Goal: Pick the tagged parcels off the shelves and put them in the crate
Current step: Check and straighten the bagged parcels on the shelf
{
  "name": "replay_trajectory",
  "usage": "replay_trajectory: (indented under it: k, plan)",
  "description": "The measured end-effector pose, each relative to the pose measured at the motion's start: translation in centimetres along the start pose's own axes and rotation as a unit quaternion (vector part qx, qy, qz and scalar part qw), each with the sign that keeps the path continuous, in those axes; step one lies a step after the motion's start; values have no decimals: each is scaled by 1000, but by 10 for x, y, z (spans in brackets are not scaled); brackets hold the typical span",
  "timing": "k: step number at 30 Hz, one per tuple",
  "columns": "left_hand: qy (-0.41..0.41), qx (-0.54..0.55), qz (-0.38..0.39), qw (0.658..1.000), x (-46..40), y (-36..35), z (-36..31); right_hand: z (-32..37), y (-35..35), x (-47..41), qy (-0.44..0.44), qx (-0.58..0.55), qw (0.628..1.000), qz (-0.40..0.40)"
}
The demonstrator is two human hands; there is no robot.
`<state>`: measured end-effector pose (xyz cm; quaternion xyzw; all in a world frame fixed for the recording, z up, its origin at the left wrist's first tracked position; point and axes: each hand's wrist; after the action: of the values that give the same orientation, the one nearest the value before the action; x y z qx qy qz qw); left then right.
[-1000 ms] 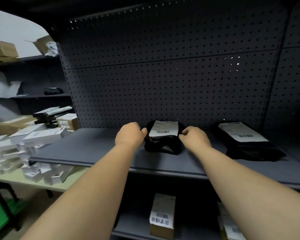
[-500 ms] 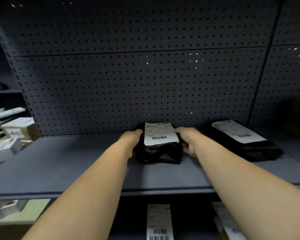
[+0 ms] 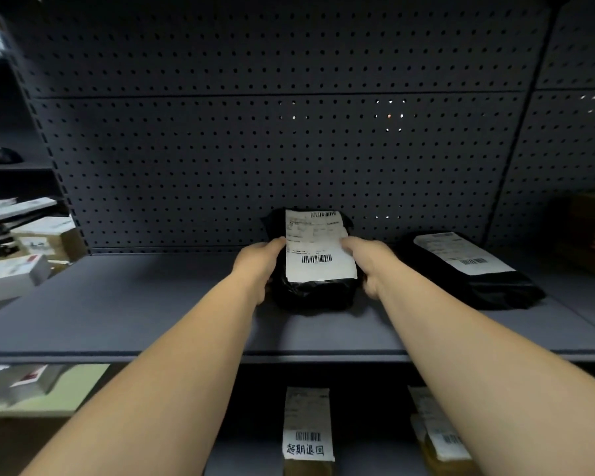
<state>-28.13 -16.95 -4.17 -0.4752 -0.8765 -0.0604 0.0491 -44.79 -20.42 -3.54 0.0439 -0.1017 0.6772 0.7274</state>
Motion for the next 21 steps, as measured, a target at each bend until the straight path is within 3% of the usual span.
replay_trajectory:
  k: [5,10,21]
  plan:
    - [-98,66,21,993,26,6,1,-1,10,21,114,-3,993,-6]
    - [-186,111,9,976,47,5,4,-6,24,37,169,-30,985,-5]
    - [-239,148,15,959,70,-11,19,-14,51,48,227,-79,971,-4]
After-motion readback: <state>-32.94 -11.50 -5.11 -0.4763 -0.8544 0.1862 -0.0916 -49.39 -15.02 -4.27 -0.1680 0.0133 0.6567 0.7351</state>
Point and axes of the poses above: each hand's wrist, its own x-axis away from the middle knuckle, its own y-axis out of the back of the hand, z = x × y, and after that the axes turned 7 degrees about -z, right-handed
